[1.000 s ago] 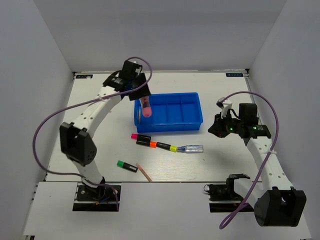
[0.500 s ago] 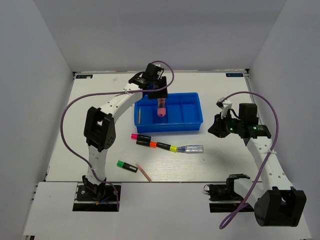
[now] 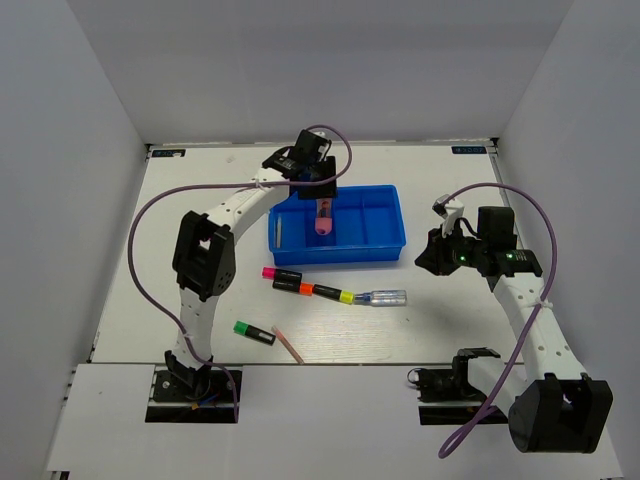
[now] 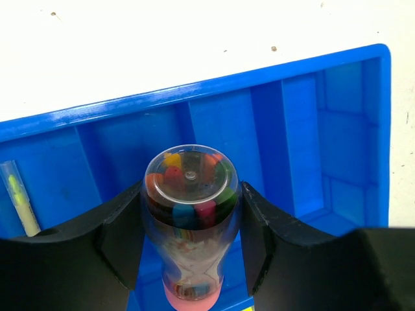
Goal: Sort the stationery into containers
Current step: Place the stationery in the storage box.
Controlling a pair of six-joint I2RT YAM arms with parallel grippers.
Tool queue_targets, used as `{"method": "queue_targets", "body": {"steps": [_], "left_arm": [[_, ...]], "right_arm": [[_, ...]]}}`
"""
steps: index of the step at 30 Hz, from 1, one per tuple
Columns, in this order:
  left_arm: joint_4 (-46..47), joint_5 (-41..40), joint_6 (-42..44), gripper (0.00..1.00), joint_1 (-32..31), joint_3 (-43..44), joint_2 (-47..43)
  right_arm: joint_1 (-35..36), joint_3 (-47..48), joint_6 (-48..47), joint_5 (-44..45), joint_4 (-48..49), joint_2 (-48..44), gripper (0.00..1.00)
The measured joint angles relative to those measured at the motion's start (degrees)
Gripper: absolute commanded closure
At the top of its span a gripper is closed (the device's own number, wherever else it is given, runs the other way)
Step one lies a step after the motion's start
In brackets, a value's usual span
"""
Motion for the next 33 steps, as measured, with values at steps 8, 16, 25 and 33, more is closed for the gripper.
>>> {"method": "queue_targets", "body": {"steps": [8, 16, 25, 33], "left_arm": [[0.0, -0.2, 0.6, 1.0, 0.0, 0.0, 0.3], [0.1, -0.7, 1.0, 0.91, 0.0, 0.0, 0.4], [0.7, -1.9, 1.2, 0.56, -0.2, -4.5, 0.4], [0.5, -2.8, 1.9, 0.31, -0.4, -5.0, 0.4]], "right_arm": [[0.0, 0.0, 0.0, 0.0, 0.0, 0.0, 0.72], [0.1, 0.0, -0.1, 0.0, 0.0, 0.0, 0.67], [0.1, 0.0, -0.1, 0.0, 0.0, 0.0, 0.62], [0.1, 0.0, -0.2, 0.0, 0.0, 0.0, 0.61]]}}
